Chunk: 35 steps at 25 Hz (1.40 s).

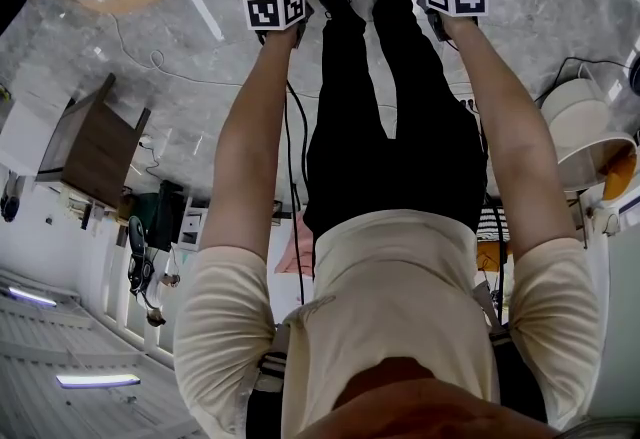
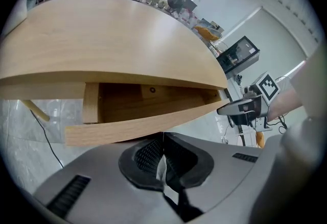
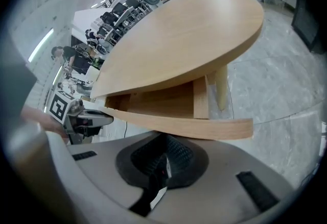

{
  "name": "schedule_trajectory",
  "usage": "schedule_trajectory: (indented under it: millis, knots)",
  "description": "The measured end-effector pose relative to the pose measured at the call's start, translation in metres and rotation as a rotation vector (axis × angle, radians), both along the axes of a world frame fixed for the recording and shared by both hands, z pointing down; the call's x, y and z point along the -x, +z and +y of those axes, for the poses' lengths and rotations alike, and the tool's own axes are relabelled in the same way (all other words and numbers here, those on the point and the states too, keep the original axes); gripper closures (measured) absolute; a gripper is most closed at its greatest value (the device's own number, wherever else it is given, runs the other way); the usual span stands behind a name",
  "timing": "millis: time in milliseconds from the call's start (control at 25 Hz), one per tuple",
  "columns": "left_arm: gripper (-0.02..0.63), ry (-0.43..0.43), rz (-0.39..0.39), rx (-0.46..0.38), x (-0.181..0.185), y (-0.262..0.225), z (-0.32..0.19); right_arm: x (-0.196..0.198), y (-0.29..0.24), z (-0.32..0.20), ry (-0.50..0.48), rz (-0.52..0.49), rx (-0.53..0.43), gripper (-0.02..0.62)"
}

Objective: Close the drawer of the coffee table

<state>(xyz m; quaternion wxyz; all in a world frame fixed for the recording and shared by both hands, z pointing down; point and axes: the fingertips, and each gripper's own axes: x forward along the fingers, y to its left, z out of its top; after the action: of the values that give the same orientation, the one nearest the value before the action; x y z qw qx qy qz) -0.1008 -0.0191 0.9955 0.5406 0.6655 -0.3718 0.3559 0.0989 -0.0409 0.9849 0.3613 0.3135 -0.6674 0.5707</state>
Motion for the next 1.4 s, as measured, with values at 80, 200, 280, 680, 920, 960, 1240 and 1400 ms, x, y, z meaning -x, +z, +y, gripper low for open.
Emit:
schedule_trajectory:
  millis: [80,200,280,680,920,960,1240,1400]
  knots:
    - [0.601,-0.004,0.000,-0.004,0.000,0.001,-0.006,0.000,0.001,-0.005,0.000,-0.001,-0.004,0.600]
    - [0.601,-0.004,-0.007,-0.008,0.003,0.002,-0.012,0.003,0.002,-0.012,-0.002,-0.004,-0.013,0.600]
    - [0.601,-0.003,-0.010,-0.010,0.005,0.002,-0.016,0.004,0.001,-0.016,-0.007,-0.006,-0.019,0.600]
    - [0.601,-0.005,-0.012,-0.013,0.008,0.002,-0.038,0.010,-0.001,-0.038,-0.015,-0.016,-0.042,0.600]
    - [0.601,-0.002,-0.017,-0.017,0.006,0.003,-0.044,0.008,-0.002,-0.042,-0.014,-0.011,-0.036,0.600]
    - [0.600,-0.001,-0.019,-0.019,0.004,0.003,-0.044,0.007,-0.002,-0.043,-0.006,-0.011,-0.033,0.600]
    - [0.601,0.012,-0.021,-0.031,-0.001,0.006,-0.043,0.004,0.001,-0.042,-0.009,-0.012,-0.030,0.600]
    - [0.601,0.013,-0.023,-0.038,-0.001,0.005,-0.043,0.005,0.001,-0.042,-0.012,-0.013,-0.033,0.600]
